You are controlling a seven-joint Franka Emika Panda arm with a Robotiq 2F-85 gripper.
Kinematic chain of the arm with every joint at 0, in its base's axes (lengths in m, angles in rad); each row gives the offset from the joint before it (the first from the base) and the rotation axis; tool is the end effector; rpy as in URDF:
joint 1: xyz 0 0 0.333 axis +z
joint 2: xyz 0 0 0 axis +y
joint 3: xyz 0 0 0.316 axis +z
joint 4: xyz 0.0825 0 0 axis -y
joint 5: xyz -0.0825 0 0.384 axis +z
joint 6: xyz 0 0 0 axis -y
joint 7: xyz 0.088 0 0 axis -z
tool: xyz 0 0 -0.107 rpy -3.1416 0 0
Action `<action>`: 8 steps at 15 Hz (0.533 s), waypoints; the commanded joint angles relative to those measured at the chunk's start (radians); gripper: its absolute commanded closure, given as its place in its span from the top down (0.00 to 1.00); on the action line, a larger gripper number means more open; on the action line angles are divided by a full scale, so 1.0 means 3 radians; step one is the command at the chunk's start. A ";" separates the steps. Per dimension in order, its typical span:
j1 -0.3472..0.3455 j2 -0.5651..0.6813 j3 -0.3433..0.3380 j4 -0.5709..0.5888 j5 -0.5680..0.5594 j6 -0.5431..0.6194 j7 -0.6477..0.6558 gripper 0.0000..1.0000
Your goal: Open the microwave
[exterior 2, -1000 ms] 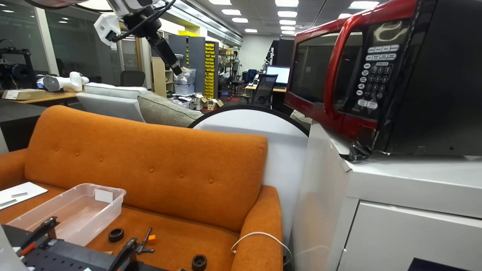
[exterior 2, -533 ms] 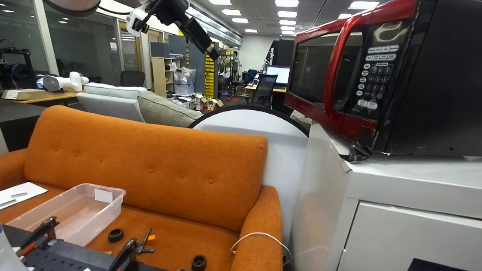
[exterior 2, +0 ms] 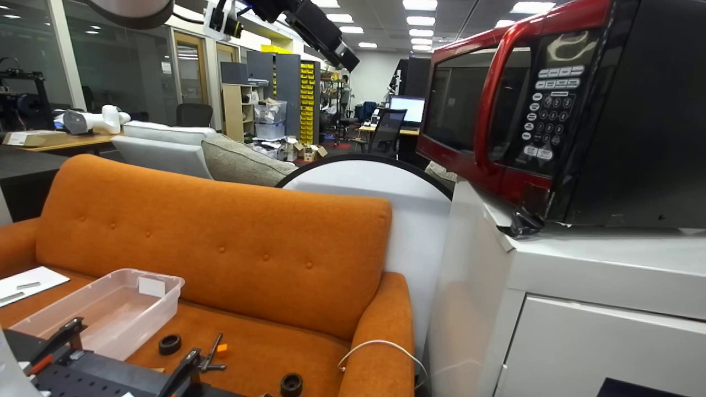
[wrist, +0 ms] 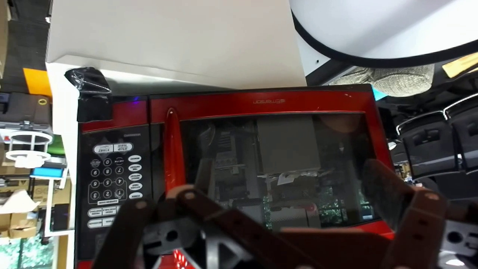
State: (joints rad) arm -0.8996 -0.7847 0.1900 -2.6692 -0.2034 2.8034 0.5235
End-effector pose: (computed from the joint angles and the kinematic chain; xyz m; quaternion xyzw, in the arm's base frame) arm 0.2933 -0.2232 0.5722 0.7694 -0.4522 0.4124 0.1828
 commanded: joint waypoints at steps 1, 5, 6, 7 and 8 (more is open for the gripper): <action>-0.0021 -0.0008 0.0024 0.0004 0.0065 -0.0006 -0.0052 1.00; -0.0018 -0.0009 0.0024 0.0004 0.0066 -0.0007 -0.0052 1.00; -0.0061 0.0023 -0.0005 0.0009 0.0034 0.0075 -0.0085 1.00; -0.0082 0.0045 -0.0035 0.0010 0.0018 0.0126 -0.0119 1.00; -0.0096 0.0080 -0.0093 0.0026 0.0014 0.0151 -0.0180 1.00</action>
State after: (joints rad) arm -0.9070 -0.7852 0.1854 -2.6696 -0.2029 2.8064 0.5186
